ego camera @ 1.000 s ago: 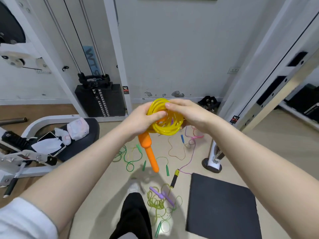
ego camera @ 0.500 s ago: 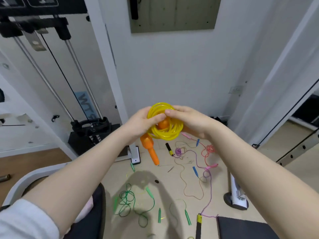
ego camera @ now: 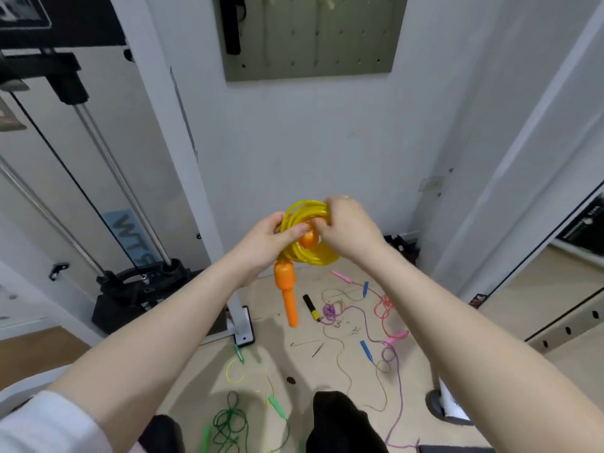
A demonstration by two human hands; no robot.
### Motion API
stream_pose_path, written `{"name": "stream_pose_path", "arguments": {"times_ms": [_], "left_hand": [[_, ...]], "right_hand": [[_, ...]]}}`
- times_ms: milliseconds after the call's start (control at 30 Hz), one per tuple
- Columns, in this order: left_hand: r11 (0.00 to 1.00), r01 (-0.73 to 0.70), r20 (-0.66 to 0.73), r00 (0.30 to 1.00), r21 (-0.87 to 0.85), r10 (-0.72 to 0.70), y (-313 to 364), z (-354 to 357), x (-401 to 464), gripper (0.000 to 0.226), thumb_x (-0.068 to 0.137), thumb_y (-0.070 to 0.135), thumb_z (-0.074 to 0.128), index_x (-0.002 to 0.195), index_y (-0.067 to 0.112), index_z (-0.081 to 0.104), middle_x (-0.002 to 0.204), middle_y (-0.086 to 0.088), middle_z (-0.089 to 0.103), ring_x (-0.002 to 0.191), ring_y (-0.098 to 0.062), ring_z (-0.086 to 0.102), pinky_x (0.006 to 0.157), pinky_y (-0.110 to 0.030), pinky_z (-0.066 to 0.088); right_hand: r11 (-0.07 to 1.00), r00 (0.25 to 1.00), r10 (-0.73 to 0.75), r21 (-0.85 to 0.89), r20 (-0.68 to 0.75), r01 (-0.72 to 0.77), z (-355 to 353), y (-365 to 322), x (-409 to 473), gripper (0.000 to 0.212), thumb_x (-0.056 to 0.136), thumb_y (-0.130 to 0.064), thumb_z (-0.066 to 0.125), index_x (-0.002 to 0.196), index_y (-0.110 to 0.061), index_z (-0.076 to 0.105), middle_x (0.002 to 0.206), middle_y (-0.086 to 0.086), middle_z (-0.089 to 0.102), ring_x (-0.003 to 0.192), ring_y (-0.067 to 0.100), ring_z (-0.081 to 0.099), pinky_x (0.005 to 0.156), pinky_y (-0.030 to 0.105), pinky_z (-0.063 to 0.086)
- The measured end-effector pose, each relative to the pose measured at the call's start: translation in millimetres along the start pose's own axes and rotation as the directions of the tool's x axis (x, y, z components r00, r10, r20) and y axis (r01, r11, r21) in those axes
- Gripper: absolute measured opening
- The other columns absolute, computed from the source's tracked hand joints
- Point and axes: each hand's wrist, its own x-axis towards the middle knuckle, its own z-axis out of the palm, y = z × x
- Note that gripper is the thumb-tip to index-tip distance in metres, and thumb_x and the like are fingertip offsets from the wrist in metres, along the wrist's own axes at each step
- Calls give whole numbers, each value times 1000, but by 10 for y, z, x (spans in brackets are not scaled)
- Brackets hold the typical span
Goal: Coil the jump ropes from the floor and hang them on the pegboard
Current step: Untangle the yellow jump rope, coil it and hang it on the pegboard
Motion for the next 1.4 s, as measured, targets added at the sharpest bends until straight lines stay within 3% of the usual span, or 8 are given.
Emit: {"name": "stream_pose_path", "arguments": {"times_ms": [133,233,333,533,733,933,1100,1400], "left_hand": [[995,-91,-101,990,40,94,8,-2,422,9,92,19,55,101,19,52,81,-1,60,69,-14,59,69,-29,49],[995,-97,-63,993,11,98,92,-104,783,21,94,20,50,113,11,52,87,-2,63,64,-11,62,63,-24,52],[994,-105,-104,989,-41,100,228,-207,1208,17,94,15,50,111,12,54,83,-2,63,57,-8,62,57,-20,52],[981,-144,-243,955,127,172,623,-421,2102,19,82,-6,48,89,10,56,65,-3,56,45,-6,51,50,-20,45],[976,-63,-253,961,209,116,952,-636,2912,9,83,10,62,78,15,56,61,2,54,49,-8,51,43,-16,41],[935,-77,-333,922,345,199,1202,-895,3512,10,79,12,64,88,14,60,69,0,58,60,-13,55,50,-19,44],[856,-179,-272,899,485,342,1539,-1014,3867,27,78,12,66,103,16,58,86,4,61,81,-14,60,73,-26,50],[903,-220,-89,959,369,270,1682,-1492,4269,45,82,6,64,120,22,47,102,1,59,91,-10,60,72,-20,54]], "right_hand": [[977,991,-120,172,-58,128,25,150,373,26,84,-31,54,93,-7,57,97,15,59,93,29,55,76,34,38],[628,968,-105,771,226,-111,-16,422,793,32,82,-51,51,93,-23,61,103,1,60,107,21,54,98,40,39],[406,929,-221,894,296,-188,38,569,1284,48,100,-41,16,105,-20,59,104,6,63,105,19,58,101,36,38],[424,926,-280,898,253,-117,69,430,2298,66,98,-50,7,87,-15,63,75,6,66,68,9,62,69,23,48],[969,989,-149,203,23,142,-166,649,3305,50,97,-35,32,83,-2,66,86,16,69,79,29,62,67,28,37],[512,927,-255,852,277,-114,-479,559,3891,62,98,-52,14,117,-16,61,107,5,66,100,21,60,98,33,41],[585,908,-412,786,74,202,-668,410,4305,45,92,-26,56,133,-17,38,124,0,53,103,4,56,82,13,49],[640,870,-488,652,-65,408,-802,132,5054,17,93,-15,54,109,-15,49,91,2,61,77,11,61,74,31,53]]}}
